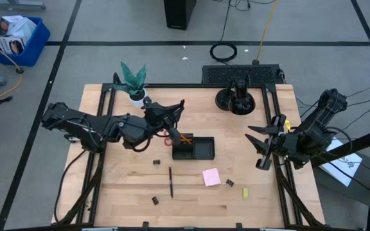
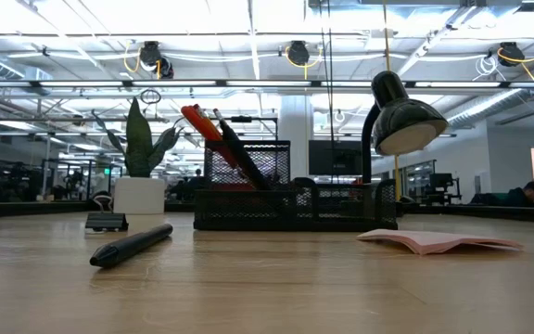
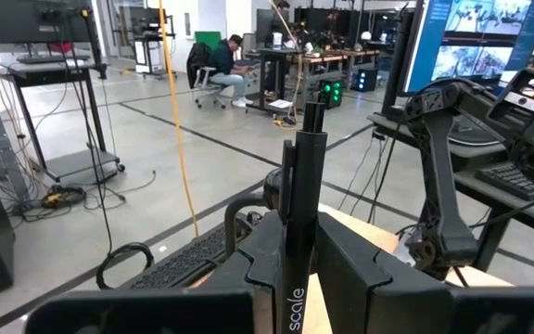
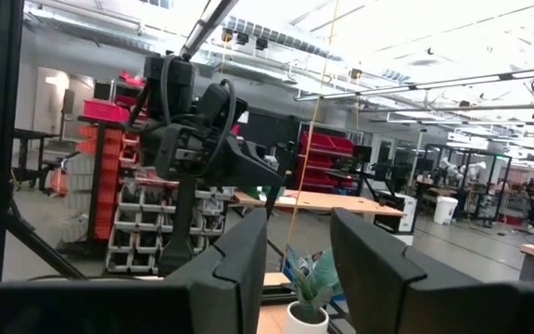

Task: Pick and place office supplies into organizer
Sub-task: Put the left black pen into the desk organizer

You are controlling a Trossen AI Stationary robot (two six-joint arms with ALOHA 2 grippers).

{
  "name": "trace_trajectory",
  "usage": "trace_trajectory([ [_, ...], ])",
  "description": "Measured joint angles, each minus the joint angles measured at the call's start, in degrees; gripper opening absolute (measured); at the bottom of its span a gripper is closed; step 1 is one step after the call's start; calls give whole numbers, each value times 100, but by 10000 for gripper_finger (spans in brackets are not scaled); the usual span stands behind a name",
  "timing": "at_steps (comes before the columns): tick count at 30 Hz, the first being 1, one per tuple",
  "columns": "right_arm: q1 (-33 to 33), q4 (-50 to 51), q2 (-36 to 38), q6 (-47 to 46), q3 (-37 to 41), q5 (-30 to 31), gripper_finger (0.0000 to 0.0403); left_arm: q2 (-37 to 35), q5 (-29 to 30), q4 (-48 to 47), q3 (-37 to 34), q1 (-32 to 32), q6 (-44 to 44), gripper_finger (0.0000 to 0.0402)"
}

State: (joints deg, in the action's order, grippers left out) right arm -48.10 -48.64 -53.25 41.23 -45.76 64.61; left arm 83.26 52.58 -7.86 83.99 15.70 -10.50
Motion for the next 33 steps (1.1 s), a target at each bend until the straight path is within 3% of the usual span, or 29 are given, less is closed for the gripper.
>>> trace_trajectory([
  [19,0,0,2,-2,0,10,116,5,-2,46,0,0,6,51],
  [33,0,0,0,-4,0,13,116,389,-166,348,-9,-105,10,51],
])
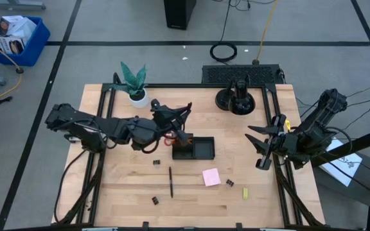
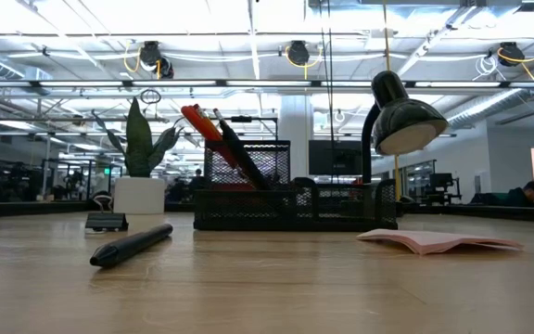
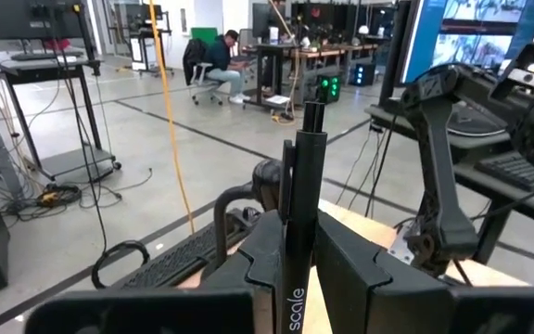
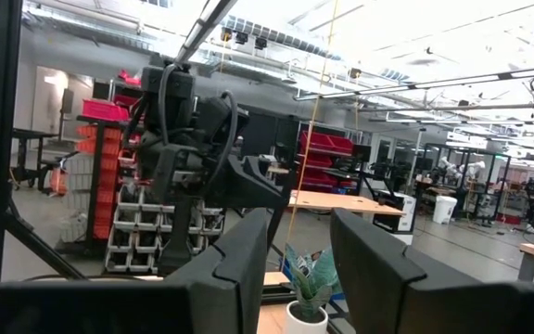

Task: Pick and place office supplies into organizer
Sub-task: Put the left black pen into the desk organizer

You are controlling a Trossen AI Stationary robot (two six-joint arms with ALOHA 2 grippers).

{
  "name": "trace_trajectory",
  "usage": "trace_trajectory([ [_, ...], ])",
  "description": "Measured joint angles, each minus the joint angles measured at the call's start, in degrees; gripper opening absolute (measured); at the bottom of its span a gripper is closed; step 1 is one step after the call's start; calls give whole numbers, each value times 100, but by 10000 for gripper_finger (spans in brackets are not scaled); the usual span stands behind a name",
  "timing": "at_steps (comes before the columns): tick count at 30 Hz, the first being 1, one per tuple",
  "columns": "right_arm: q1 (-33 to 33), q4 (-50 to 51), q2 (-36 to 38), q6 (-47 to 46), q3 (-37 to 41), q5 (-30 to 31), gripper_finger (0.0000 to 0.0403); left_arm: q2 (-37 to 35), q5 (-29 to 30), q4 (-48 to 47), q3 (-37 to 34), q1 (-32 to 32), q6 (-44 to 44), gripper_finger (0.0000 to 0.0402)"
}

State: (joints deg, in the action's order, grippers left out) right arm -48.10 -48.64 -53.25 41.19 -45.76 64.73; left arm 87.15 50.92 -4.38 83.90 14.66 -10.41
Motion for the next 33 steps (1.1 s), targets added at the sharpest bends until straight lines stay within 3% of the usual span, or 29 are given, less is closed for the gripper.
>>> trace_trajectory([
  [15,0,0,0,0,0,4,116,0,4,1571,-1326,81,-330,52],
  [33,0,-44,0,0,0,21,116,-7,17,1213,-1362,123,-627,52],
])
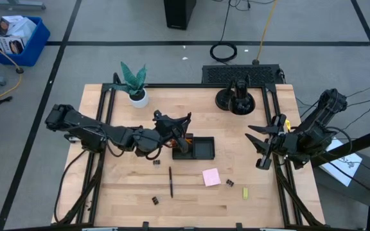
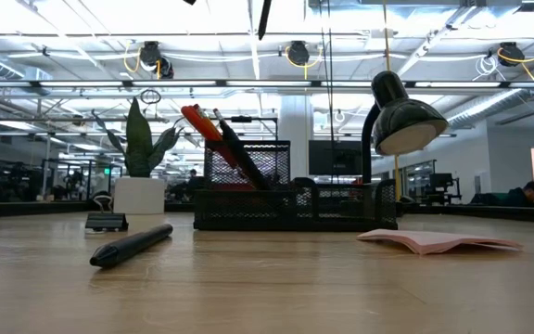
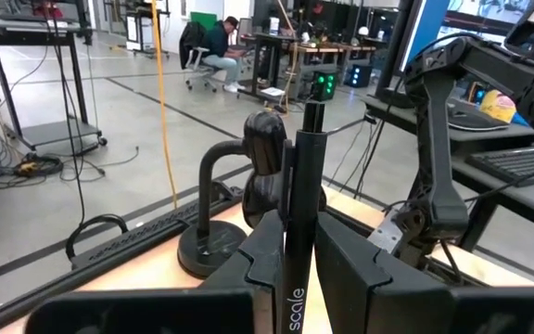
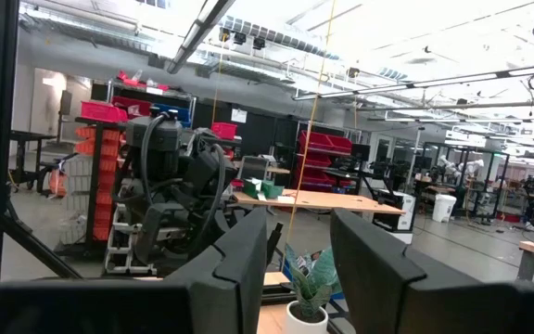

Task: Pick and place office supplies into organizer
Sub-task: Put the left black pen into the desk organizer

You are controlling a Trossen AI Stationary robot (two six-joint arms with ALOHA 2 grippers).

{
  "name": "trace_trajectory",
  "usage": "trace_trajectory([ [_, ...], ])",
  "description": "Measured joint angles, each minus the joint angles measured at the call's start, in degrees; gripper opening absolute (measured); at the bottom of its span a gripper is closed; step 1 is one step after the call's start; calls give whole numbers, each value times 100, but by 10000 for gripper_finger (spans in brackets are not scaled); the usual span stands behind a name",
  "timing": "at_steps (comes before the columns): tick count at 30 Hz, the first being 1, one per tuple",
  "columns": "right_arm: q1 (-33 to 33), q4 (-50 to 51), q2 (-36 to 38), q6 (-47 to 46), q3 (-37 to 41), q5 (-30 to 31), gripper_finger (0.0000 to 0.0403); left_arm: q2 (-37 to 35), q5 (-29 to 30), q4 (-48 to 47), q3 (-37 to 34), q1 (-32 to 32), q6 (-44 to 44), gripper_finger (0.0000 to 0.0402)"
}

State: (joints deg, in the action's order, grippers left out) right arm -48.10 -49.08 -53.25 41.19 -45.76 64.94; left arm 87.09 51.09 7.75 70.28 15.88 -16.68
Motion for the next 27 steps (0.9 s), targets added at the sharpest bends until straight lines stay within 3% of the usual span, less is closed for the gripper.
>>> trace_trajectory([
  [17,-2,0,0,0,0,1,116,-4,4,62,-184,2,-302,51],
  [23,-2,0,0,-17,0,1,116,-2,4,1476,-908,2,-97,51],
  [27,0,0,0,-149,0,8,116,-2,2,1878,-1282,2,-81,51],
])
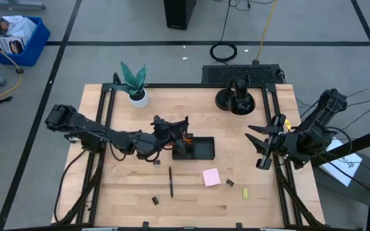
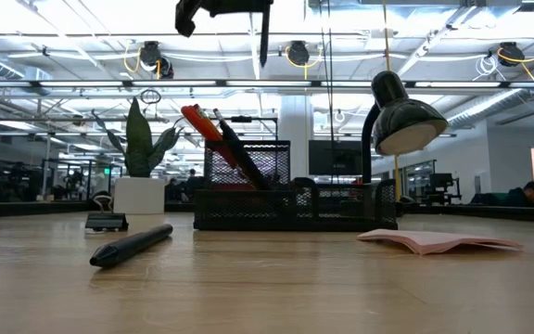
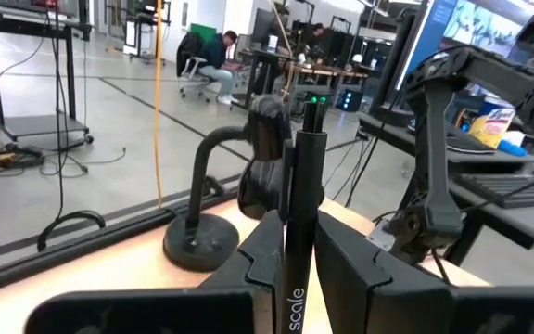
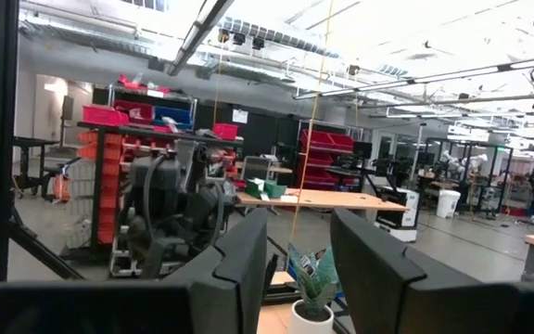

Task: Pick and place office supplies into organizer
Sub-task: Put the left black pen into the desk organizer

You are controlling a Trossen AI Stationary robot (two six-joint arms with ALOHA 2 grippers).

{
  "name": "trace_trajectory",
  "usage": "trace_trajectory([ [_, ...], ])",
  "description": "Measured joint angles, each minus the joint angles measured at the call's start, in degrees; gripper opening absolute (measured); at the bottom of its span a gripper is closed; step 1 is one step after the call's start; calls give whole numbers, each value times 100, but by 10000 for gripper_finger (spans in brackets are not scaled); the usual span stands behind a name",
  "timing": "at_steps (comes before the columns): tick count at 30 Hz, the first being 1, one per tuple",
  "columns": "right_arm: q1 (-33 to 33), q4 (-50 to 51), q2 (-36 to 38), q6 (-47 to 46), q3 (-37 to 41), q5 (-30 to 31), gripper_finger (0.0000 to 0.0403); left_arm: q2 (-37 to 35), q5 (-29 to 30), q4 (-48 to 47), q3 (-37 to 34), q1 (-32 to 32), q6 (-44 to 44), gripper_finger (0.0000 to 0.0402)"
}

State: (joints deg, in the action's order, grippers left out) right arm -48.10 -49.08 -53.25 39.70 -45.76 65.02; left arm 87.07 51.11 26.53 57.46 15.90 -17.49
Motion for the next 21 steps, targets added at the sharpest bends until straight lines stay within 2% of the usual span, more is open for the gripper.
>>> trace_trajectory([
  [6,0,2,0,-6,0,286,116,2,0,63,-197,0,-283,52],
  [14,0,0,0,-6,0,279,116,2,9,183,-197,0,-253,51],
  [21,0,0,0,-6,0,277,116,2,402,163,-197,12,-278,52],
])
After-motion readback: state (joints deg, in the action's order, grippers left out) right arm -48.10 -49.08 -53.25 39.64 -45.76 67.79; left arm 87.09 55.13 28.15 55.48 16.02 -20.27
